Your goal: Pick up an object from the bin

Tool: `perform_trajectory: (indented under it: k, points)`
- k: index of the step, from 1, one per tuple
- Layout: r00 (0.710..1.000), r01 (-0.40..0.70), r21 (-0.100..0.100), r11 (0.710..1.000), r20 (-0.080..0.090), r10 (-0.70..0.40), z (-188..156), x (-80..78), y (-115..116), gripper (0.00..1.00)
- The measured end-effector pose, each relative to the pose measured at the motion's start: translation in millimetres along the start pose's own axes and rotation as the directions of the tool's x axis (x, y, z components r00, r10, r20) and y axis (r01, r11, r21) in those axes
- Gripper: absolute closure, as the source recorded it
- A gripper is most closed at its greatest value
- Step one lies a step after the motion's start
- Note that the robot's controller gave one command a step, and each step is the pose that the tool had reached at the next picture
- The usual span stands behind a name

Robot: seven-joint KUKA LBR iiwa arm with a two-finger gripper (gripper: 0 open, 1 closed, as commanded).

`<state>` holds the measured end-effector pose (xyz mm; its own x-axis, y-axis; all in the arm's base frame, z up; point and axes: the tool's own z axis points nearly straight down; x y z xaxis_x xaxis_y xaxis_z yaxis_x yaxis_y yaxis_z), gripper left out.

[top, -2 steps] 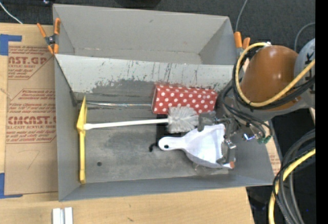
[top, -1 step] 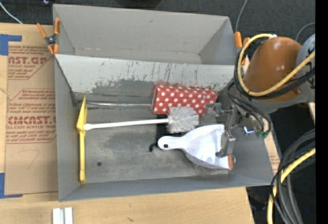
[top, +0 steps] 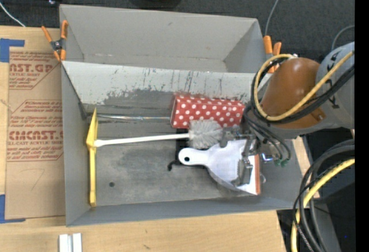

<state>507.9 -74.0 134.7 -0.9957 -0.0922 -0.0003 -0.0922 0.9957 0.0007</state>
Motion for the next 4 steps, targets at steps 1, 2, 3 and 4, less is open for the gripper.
perform_trajectory:
  k: [1, 2, 3, 4]
  points:
    - [0.983, 0.184, -0.001, 0.983, 0.001, -0.184, -5.6, -5.6, 24.7, 0.0]
    - [0.992, -0.123, -0.001, 0.992, -0.003, 0.123, 21.3, -30.0, 18.5, 0.0]
    - [0.946, 0.324, 0.005, 0.946, 0.006, -0.324, 36.9, -33.2, 44.3, 0.0]
    - [0.987, -0.159, -0.002, 0.987, -0.002, 0.159, 41.5, -0.9, 63.0, 1.0]
